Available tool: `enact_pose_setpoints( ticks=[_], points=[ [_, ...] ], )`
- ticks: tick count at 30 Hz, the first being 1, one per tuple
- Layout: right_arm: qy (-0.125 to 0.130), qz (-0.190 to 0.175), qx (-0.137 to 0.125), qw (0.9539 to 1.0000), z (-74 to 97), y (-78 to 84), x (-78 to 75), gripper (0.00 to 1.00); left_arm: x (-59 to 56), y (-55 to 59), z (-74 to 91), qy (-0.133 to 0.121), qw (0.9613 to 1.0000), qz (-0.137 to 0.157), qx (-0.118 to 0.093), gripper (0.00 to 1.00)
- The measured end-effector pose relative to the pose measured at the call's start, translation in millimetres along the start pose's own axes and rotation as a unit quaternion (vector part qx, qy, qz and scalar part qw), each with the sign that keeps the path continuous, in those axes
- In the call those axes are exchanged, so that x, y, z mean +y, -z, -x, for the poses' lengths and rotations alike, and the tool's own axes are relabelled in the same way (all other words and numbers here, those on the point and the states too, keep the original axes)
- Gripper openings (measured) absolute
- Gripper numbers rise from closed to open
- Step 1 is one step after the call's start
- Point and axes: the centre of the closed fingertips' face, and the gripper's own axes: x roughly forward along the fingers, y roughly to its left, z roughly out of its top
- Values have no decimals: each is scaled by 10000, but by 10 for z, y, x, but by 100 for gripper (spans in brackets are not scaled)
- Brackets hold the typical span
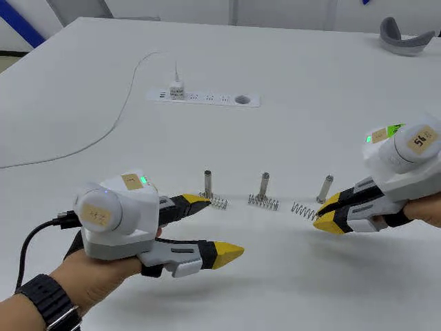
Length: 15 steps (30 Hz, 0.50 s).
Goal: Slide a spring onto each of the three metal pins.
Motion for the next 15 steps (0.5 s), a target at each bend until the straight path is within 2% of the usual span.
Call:
enact_pose_setpoints(
  ticks=[9,15],
  points=[
    [-356,502,-17,9981,-20,-218,189,11,-128,-35,-142,228,9994,-236,66,53],
    [-717,910,99,9932,-53,-273,373,11,-244,-58,-223,427,9980,-452,92,46]
  ],
)
